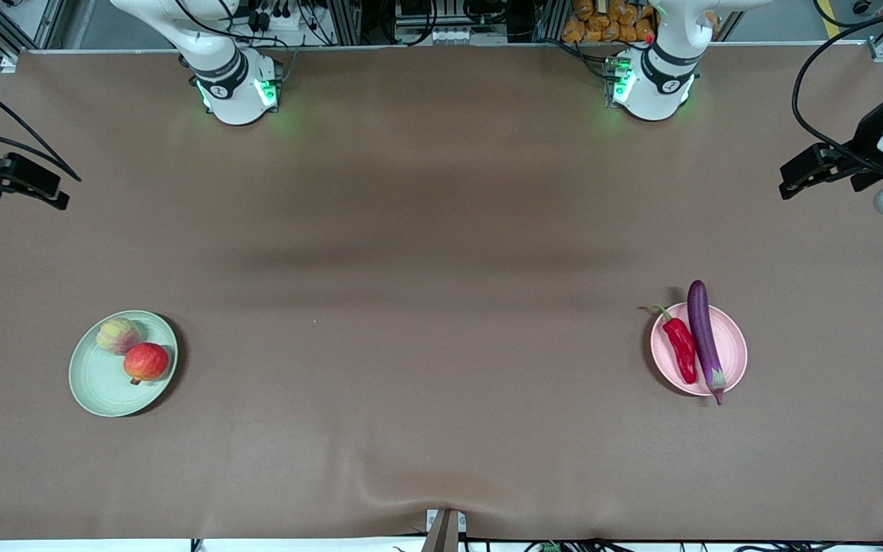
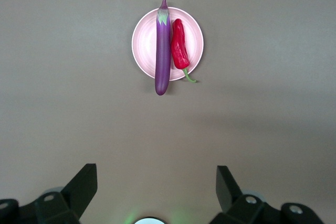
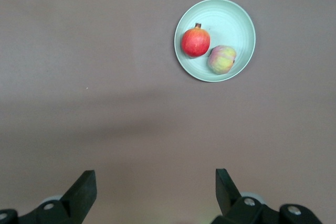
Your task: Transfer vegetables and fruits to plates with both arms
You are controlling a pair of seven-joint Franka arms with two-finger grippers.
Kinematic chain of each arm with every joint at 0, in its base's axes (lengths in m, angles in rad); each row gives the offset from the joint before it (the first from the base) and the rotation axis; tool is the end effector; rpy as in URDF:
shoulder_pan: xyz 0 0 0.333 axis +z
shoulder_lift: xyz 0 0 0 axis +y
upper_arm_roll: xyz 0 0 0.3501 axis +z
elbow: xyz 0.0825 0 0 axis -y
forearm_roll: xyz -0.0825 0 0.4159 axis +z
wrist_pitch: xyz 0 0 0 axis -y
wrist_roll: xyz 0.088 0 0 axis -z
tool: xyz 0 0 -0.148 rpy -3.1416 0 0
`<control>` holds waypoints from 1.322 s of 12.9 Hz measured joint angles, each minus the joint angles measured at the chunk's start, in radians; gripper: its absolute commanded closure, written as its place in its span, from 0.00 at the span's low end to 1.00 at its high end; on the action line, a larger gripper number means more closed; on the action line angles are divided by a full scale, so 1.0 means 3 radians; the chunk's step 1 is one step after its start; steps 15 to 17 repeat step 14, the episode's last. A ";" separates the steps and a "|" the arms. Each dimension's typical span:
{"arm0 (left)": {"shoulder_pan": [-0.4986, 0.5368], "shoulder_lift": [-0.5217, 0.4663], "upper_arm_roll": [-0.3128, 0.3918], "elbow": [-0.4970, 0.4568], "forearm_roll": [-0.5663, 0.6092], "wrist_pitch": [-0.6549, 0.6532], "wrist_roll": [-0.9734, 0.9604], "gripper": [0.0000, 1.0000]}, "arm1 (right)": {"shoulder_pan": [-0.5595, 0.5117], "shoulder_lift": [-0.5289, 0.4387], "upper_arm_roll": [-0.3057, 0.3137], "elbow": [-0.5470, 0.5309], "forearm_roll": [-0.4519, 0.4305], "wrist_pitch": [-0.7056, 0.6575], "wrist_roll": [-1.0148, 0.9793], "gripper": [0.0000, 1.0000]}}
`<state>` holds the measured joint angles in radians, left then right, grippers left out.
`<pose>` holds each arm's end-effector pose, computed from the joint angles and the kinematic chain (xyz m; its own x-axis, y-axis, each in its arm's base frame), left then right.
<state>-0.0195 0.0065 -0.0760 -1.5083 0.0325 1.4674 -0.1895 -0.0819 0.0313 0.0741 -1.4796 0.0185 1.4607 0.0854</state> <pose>0.5742 -0.0497 0.6363 0.9944 0.0972 -0.0404 0.0955 -0.9946 -0.0403 0.5841 -0.0024 0.6354 0.9945 -0.0909 -0.0517 -0.0919 -0.9956 -0.0164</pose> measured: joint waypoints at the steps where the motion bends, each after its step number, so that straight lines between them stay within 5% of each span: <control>1: 0.0001 0.0000 0.0000 0.0001 0.0000 0.0000 0.0000 0.00 | 0.0067 0.0002 0.0003 -0.0015 0.0001 0.0007 0.0039 0.00; 17: 0.0009 0.0000 0.0000 0.0021 0.0000 0.0000 0.0000 0.00 | 0.0099 0.0004 -0.0062 0.0024 -0.0001 0.0050 0.0014 0.00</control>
